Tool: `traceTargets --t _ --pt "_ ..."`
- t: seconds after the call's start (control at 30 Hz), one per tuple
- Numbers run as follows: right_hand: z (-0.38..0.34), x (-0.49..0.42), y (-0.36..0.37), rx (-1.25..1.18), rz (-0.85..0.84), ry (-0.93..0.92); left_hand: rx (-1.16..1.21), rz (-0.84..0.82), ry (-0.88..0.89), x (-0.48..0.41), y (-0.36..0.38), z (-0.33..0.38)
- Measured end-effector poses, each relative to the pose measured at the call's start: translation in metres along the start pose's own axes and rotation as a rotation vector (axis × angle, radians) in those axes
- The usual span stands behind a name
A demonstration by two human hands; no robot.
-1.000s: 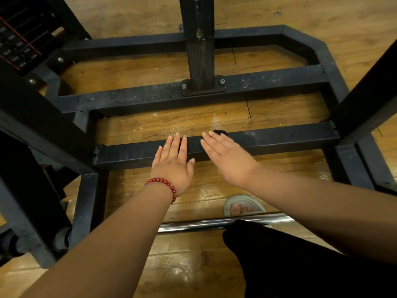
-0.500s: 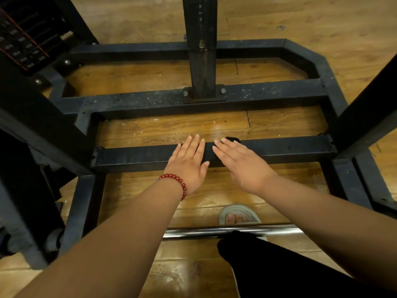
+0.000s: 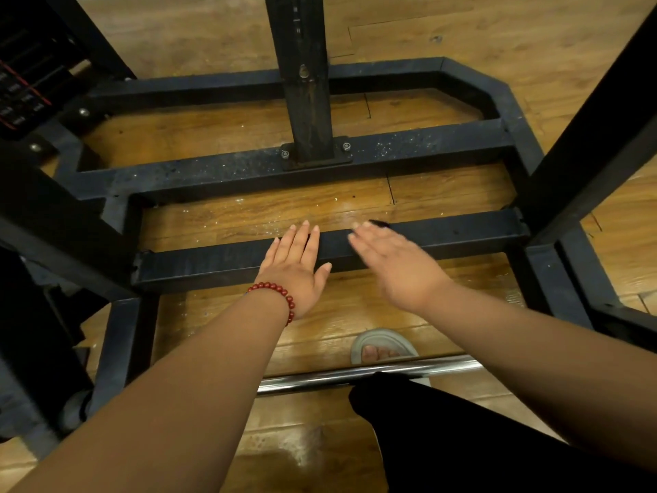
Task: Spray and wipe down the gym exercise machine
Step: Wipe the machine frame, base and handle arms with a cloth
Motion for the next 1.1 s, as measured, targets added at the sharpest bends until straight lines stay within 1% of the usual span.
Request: traceTargets --t 0.07,0.1,0.17,0.2,0.27,0.33,0.37,0.4,0.5,0.57,0.63,0.7,0.77,0.8,0.83,0.93,1.0,1.03,1.07,1.1 --pt "0.033 0.015 -0.003 -0.016 0.032 0.179 -0.001 -0.004 -0.008 0.0 0.0 -0.001" --pt "0.042 0.02 -0.003 0.0 0.031 0.236 -0.006 0.001 -0.02 0.0 0.0 0.0" --pt "0.042 0.02 -0.002 0.045 0.03 0.267 -0.01 0.035 -0.063 0.002 -0.001 0.004" --pt "0.034 0.015 0.0 0.046 0.038 0.237 0.002 0.066 -0.087 0.002 -0.004 0.007" --pt "0.014 0.007 0.006 0.002 0.015 0.082 0.051 0.13 -0.105 0.003 -0.011 0.016" --pt "0.007 0.007 0.008 0.001 -0.022 -0.061 0.047 0.179 -0.061 0.001 -0.018 0.028" --pt "0.017 0.008 0.006 0.003 -0.025 -0.067 0.031 0.194 -0.025 -0.001 -0.022 0.035" --pt "0.032 0.011 0.002 -0.002 -0.017 -0.028 0.023 0.197 0.008 -0.004 -0.025 0.041" --pt "0.075 0.024 -0.001 -0.005 0.016 0.159 0.026 0.168 0.055 -0.015 -0.031 0.056" --pt "0.078 0.025 -0.001 0.026 0.015 0.215 0.009 0.131 0.08 -0.023 -0.032 0.066" --pt "0.063 0.019 0.002 0.033 0.009 0.169 -0.007 0.088 0.099 -0.029 -0.028 0.072" --pt "0.047 0.013 0.006 0.016 0.009 0.057 -0.009 0.059 0.094 -0.033 -0.023 0.073" --pt "0.047 0.012 0.009 0.008 0.009 -0.028 -0.018 0.056 0.091 -0.036 -0.02 0.072" --pt "0.054 0.014 0.009 0.011 0.012 -0.027 -0.025 0.058 0.092 -0.036 -0.019 0.071" --pt "0.064 0.019 0.008 -0.003 0.023 0.012 -0.032 0.058 0.092 -0.037 -0.019 0.071" --pt "0.106 0.043 0.001 -0.07 0.102 0.261 -0.042 0.048 0.09 -0.039 -0.018 0.07" --pt "0.119 0.053 -0.002 -0.076 0.174 0.372 -0.036 0.037 0.087 -0.04 -0.017 0.07" --pt "0.117 0.052 -0.004 -0.079 0.187 0.398 -0.033 0.033 0.087 -0.04 -0.016 0.069" --pt "0.108 0.045 -0.003 -0.075 0.167 0.381 -0.032 0.032 0.087 -0.041 -0.015 0.069" --pt "0.094 0.035 0.0 -0.072 0.143 0.305 -0.032 0.031 0.088 -0.042 -0.015 0.069"
Point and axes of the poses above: each hand's wrist, its own x-axis away from the middle knuckle, its own y-axis out of the palm, z = x × y, the point moved 9 cm from there along -x, towards the middle knuckle, and after that the axes turned 2 degrees about -z, right-handed, at the moved point
